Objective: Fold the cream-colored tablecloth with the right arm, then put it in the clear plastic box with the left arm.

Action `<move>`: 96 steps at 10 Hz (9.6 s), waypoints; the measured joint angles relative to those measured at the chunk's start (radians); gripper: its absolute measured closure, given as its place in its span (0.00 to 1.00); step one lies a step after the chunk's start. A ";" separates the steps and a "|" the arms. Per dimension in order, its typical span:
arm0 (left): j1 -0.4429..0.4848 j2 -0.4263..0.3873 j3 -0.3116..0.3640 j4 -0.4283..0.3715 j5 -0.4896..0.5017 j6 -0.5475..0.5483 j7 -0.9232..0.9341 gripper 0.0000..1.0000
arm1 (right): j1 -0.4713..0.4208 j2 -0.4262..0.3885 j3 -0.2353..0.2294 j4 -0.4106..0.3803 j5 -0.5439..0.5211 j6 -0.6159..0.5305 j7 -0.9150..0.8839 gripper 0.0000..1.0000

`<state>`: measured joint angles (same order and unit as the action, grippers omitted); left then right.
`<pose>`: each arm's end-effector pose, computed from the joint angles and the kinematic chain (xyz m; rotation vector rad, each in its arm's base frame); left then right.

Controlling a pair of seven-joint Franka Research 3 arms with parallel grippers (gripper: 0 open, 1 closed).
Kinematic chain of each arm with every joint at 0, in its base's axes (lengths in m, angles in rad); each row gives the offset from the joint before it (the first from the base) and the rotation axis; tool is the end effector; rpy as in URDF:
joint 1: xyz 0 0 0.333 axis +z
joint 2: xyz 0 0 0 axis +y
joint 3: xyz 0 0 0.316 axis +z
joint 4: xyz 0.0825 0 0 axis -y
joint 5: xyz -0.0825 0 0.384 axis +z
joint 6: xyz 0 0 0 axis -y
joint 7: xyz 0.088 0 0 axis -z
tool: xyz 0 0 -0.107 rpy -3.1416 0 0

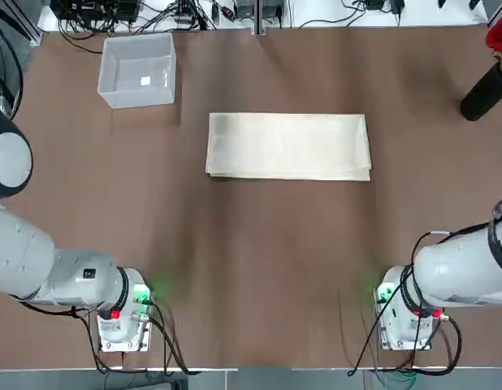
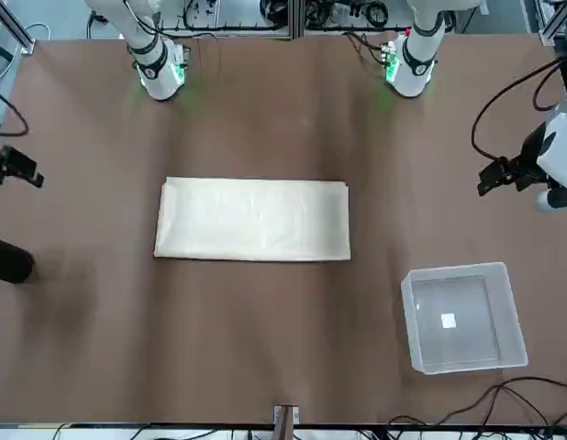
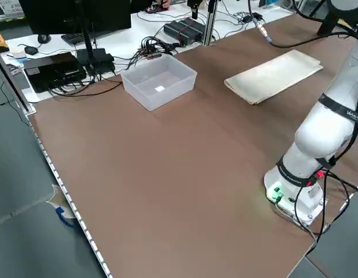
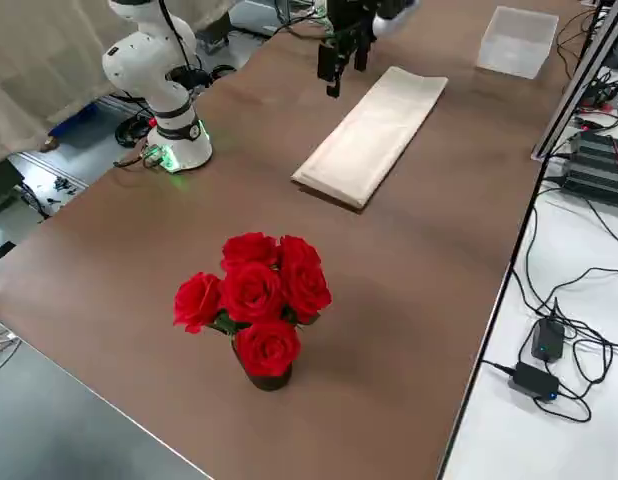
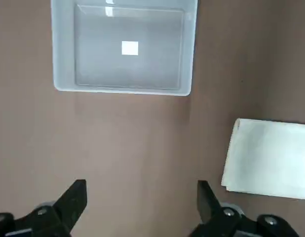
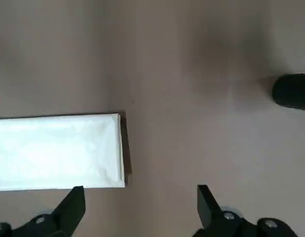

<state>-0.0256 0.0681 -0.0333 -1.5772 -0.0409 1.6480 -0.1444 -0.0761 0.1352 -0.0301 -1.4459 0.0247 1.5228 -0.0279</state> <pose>0.5800 -0.0377 0.5897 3.0954 0.1373 -0.0026 0.5879 -0.0586 0.6016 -3.1135 0.1210 0.0884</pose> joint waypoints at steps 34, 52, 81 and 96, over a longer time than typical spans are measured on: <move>-0.001 0.012 -0.001 0.001 0.019 0.008 0.165 0.01 | 0.129 0.232 0.012 -0.760 0.305 0.935 -0.039 0.00; 0.000 0.013 -0.001 0.003 0.019 0.012 0.166 0.01 | 0.209 0.235 0.015 -0.844 0.314 0.988 -0.040 0.00; 0.000 0.013 0.000 0.004 0.019 0.022 0.181 0.01 | 0.255 0.249 0.014 -0.839 0.328 1.043 -0.045 0.95; 0.000 0.015 0.000 0.004 0.019 0.022 0.181 0.01 | 0.271 0.137 -0.032 -0.737 0.312 0.765 -0.134 0.96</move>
<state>-0.0256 0.0827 -0.0334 -1.5734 -0.0216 1.6699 0.0368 0.1946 0.2720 -0.0620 -2.1832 0.3364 2.2879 -0.1624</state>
